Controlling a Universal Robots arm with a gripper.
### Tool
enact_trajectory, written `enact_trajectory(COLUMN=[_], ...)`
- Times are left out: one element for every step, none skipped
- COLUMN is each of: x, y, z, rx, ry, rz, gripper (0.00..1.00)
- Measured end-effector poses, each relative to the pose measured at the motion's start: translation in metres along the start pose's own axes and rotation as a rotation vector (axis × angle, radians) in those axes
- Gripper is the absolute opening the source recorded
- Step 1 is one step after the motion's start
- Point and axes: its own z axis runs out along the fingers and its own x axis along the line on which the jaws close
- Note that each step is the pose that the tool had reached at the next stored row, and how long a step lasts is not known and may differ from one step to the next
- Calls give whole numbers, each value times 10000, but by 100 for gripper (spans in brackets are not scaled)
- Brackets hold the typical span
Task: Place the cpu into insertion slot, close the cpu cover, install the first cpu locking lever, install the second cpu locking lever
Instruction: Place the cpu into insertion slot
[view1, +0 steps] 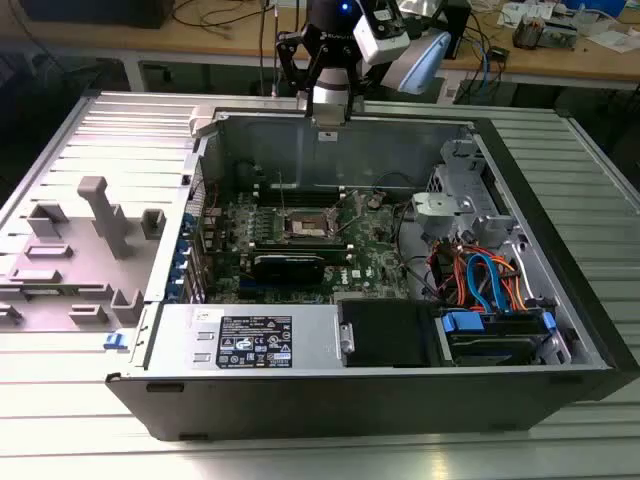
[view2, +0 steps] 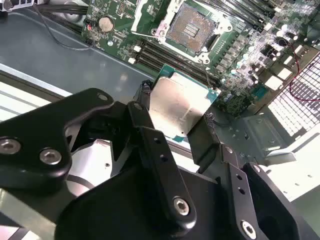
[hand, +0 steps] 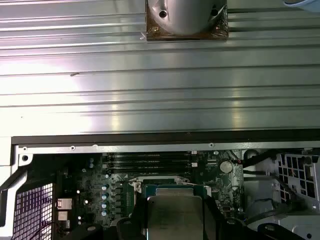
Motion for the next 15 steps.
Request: enact_trajectory(x=[0, 0, 0, 0, 0, 0, 0, 0, 0, 0, 0, -1, -1, 0, 0], y=[0, 0, 0, 0, 0, 0, 0, 0, -1, -4, -8, -17, -26, -29, -30], z=[0, 0, 0, 0, 0, 0, 0, 0, 0, 1, 0, -1, -1, 0, 0], rx=[0, 0, 0, 0, 0, 1, 0, 0, -2, -3, -2, 0, 0, -2, -1], ry=[0, 0, 0, 0, 0, 0, 0, 0, -1, -1, 0, 0, 0, -3, -6], rz=[0, 0, 0, 0, 0, 0, 0, 0, 0, 0, -1, -1, 3, 21, 69], gripper=[55, 55, 55, 55, 55, 55, 55, 55, 55, 55, 55, 55, 55, 55, 55])
